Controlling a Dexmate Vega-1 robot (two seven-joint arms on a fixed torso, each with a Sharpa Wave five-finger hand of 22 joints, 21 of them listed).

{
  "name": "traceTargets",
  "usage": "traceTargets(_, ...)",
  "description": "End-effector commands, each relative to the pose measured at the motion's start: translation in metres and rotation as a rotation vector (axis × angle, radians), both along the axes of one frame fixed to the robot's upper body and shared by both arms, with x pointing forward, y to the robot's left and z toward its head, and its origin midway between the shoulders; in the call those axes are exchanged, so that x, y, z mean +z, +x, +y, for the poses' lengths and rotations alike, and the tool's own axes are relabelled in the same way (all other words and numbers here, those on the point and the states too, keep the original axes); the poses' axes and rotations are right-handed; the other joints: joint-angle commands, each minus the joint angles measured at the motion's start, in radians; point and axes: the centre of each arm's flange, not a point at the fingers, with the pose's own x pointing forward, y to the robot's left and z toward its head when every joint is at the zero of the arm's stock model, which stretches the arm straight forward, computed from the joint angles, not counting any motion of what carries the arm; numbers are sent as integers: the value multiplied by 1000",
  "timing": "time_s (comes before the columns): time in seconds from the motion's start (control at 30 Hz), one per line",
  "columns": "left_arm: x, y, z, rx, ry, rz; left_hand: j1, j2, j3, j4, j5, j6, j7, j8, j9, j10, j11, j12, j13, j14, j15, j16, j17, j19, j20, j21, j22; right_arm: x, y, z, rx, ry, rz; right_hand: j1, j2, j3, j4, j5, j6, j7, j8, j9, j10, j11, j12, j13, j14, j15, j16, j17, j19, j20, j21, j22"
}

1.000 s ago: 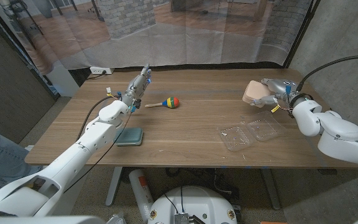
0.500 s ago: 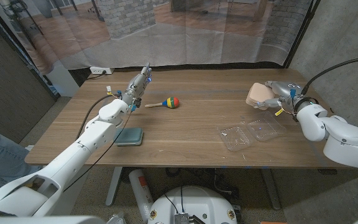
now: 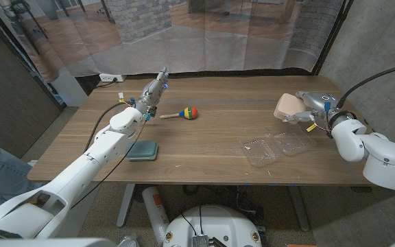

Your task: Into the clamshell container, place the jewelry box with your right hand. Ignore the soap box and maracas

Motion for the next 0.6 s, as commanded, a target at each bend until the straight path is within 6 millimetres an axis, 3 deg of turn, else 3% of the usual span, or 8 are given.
traceTargets(0.03, 2, 4, -3, -4, 7, 2, 8, 5, -7, 0, 0, -5, 0, -1, 3, -5, 5, -2, 3, -11, 4, -4, 4, -60, 0, -2, 4, -11, -9, -1, -10, -8, 25, 211, 216, 51, 43, -4, 289, -278, 17, 5, 219, -213, 4, 5, 12, -75, -1, 3, 1, -5, -3, 5)
traceTargets(0.6, 7, -2, -3, 5, 20, -7, 13, 7, -9, -2, -1, -11, -5, -2, 3, -6, 9, -2, 3, -12, 6, -4, 4, -60, 0, -2, 3, -31, -15, -7, -28, -3, 57, 215, 217, 55, 44, -8, 295, -278, 19, 9, 224, -214, 2, 10, 18, -85, -1, 4, 3, -9, -5, 5)
